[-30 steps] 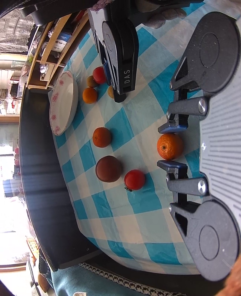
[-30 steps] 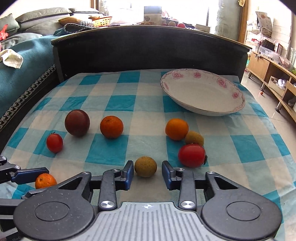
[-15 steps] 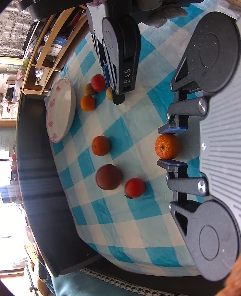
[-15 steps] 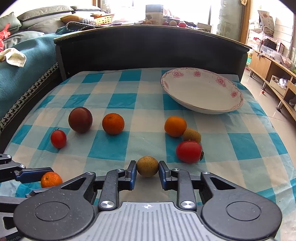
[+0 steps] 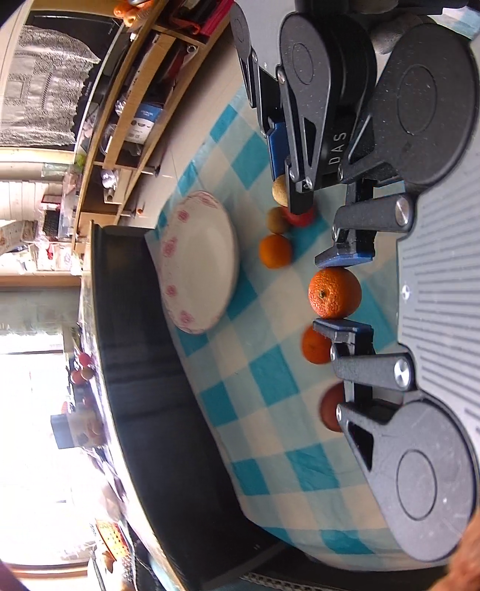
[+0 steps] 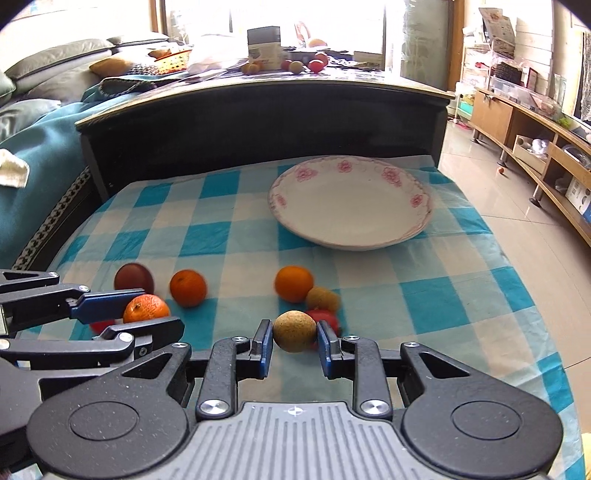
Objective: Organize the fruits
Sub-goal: 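Carry both fruits into the white floral bowl and open both tools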
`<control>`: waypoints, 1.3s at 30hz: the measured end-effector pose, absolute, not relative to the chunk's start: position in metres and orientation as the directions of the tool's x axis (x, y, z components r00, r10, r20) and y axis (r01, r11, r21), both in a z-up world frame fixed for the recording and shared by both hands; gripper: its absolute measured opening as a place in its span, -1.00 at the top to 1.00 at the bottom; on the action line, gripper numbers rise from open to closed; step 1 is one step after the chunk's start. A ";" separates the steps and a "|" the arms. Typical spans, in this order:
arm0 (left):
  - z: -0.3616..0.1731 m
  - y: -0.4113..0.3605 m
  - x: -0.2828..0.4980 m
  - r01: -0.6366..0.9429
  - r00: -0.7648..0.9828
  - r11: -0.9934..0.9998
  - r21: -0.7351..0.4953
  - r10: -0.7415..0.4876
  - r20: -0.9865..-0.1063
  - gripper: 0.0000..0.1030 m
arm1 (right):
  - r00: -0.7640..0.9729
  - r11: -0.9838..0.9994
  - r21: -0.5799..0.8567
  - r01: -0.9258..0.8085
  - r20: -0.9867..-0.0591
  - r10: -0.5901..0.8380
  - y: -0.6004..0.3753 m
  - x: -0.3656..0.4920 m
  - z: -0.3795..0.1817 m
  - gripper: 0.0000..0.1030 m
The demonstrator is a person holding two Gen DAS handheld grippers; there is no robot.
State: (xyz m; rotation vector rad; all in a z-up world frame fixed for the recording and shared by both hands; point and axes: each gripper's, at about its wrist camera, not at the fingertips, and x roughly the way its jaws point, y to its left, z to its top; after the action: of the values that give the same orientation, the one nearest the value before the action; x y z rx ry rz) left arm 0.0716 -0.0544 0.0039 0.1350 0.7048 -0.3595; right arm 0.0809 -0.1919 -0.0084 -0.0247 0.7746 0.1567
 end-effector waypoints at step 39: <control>-0.018 -0.095 0.206 0.421 0.686 0.904 -0.073 -0.370 -0.627 0.25 | 0.692 0.992 0.102 -0.080 -0.710 0.129 -0.240 0.198 -0.018 0.56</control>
State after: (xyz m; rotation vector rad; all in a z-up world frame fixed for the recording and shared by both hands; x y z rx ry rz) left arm 0.2058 -0.0946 -0.0183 0.0788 0.6846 -0.4432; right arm 0.1983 -0.2403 -0.0180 0.0646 0.7980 0.1166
